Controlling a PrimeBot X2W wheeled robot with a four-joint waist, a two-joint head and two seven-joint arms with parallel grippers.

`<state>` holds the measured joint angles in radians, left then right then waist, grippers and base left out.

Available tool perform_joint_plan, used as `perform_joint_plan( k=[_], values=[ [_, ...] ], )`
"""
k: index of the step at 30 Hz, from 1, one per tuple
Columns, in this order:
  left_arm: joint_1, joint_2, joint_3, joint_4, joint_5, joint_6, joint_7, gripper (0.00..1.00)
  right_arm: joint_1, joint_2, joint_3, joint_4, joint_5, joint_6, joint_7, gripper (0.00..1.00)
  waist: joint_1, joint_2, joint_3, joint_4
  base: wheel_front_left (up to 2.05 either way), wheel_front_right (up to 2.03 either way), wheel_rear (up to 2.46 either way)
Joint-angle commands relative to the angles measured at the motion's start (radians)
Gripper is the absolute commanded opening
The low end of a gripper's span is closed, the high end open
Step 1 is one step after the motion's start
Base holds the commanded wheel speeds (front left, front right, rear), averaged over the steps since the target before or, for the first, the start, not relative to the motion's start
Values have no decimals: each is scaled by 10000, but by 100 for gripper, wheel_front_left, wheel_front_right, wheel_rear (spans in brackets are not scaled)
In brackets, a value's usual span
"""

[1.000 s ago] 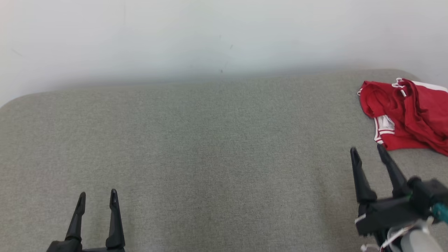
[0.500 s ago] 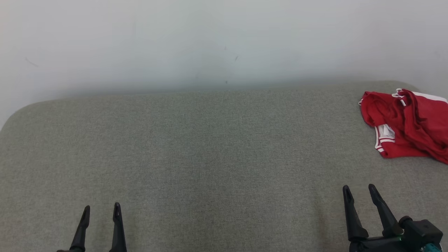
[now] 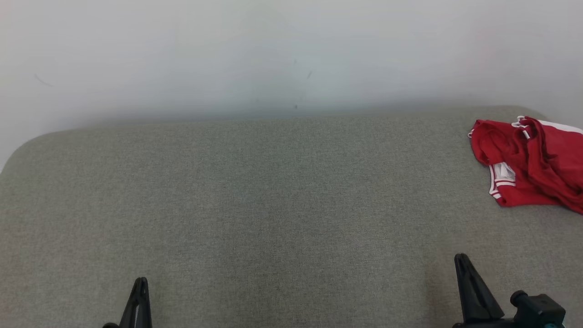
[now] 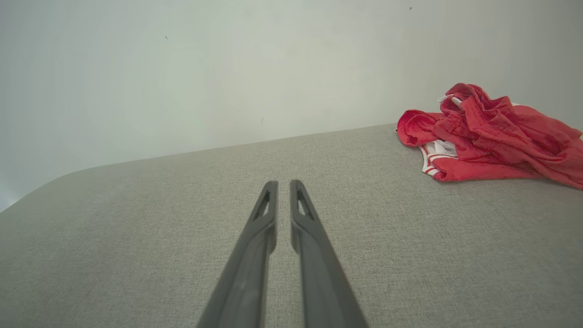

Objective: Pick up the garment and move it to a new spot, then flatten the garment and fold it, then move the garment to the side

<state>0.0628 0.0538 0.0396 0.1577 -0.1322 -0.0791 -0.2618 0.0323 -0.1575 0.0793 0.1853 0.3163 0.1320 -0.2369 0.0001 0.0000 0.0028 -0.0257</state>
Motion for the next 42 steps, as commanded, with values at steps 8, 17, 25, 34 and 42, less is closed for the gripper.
perform_joint_plan(
  k=[8,17,25,34,42],
  values=[
    [-203,-9,125,219,-1200,-45,372,0,-68,83,-118,105,1094,-1,264,0,0,0,0,13,0,0,0],
    [-401,-11,182,268,-3092,-111,811,0,-275,189,-334,171,2771,-3,684,0,0,0,0,33,0,0,0],
    [-555,-12,238,324,-4442,-163,1143,0,-416,270,-494,215,3968,-4,986,0,0,0,0,49,0,0,0],
    [-719,-14,305,391,-5830,-208,1491,0,-551,359,-664,259,5191,-6,1308,0,0,0,1,68,0,0,0],
    [-847,-15,364,448,-6949,-256,1773,0,-673,433,-806,295,6188,-7,1565,0,0,0,1,84,0,0,0]
  ],
)
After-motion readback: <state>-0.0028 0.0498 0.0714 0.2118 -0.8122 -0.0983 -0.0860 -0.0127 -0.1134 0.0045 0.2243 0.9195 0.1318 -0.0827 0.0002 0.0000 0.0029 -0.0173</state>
